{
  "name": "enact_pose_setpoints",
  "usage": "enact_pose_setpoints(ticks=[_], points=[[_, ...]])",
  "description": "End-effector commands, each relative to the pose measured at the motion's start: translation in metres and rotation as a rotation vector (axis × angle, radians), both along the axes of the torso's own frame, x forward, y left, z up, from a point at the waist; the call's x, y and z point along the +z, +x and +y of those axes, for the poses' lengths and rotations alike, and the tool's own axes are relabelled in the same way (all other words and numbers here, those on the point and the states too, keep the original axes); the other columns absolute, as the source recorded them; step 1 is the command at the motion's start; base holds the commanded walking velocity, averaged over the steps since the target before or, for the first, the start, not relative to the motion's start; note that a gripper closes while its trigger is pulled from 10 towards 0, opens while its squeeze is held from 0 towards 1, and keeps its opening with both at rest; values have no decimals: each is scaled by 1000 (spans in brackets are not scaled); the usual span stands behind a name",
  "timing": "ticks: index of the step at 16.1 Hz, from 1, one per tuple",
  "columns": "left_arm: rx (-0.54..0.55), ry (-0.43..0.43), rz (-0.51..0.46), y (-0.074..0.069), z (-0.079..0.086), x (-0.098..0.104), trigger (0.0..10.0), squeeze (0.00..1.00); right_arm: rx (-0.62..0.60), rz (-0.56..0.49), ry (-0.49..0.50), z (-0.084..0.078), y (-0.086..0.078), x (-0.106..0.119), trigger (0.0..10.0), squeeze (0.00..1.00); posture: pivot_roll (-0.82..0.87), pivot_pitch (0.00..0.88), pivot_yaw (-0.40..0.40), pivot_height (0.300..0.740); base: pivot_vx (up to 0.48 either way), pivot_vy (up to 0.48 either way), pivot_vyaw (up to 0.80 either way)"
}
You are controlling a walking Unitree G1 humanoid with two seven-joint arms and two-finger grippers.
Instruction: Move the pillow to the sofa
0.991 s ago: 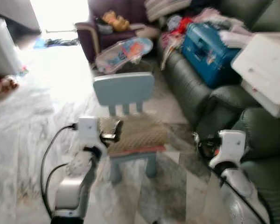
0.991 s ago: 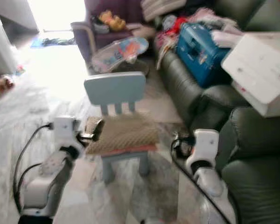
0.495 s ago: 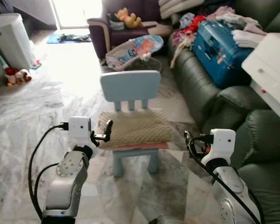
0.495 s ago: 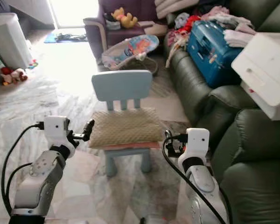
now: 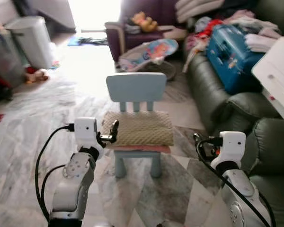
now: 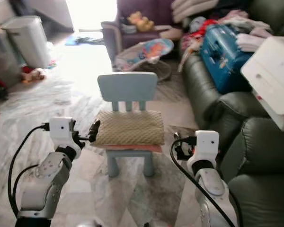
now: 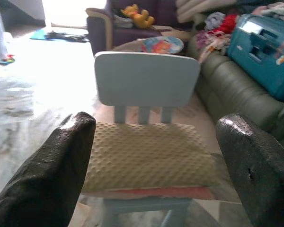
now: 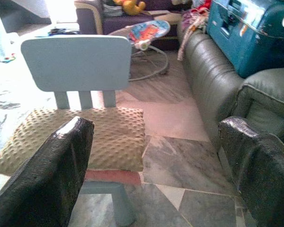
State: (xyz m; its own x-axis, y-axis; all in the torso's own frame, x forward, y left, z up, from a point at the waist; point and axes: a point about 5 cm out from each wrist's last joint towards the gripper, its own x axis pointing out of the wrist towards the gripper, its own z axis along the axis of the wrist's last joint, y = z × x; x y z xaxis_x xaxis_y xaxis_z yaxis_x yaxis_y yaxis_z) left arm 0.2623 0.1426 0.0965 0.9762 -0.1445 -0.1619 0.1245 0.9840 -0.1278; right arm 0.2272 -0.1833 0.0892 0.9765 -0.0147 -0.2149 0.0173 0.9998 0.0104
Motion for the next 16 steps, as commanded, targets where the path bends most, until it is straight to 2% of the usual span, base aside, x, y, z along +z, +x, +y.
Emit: enact_pose_setpoints(ticks=[1,10,16], points=[[38,24,6,3,8,-1,10000,0,13,-3,6,4,0,0,10000,0,-38,0,-18,740,0,0,0],[71,18,10,5,14,-2,10000,0,15,-14,5,4,2,3,10000,0,-48,0,-12,740,0,0,0],[67,13,11,6,13,-2,10000,0,3,-19,5,3,3,3,10000,0,-47,0,-9,740,280,0,0]])
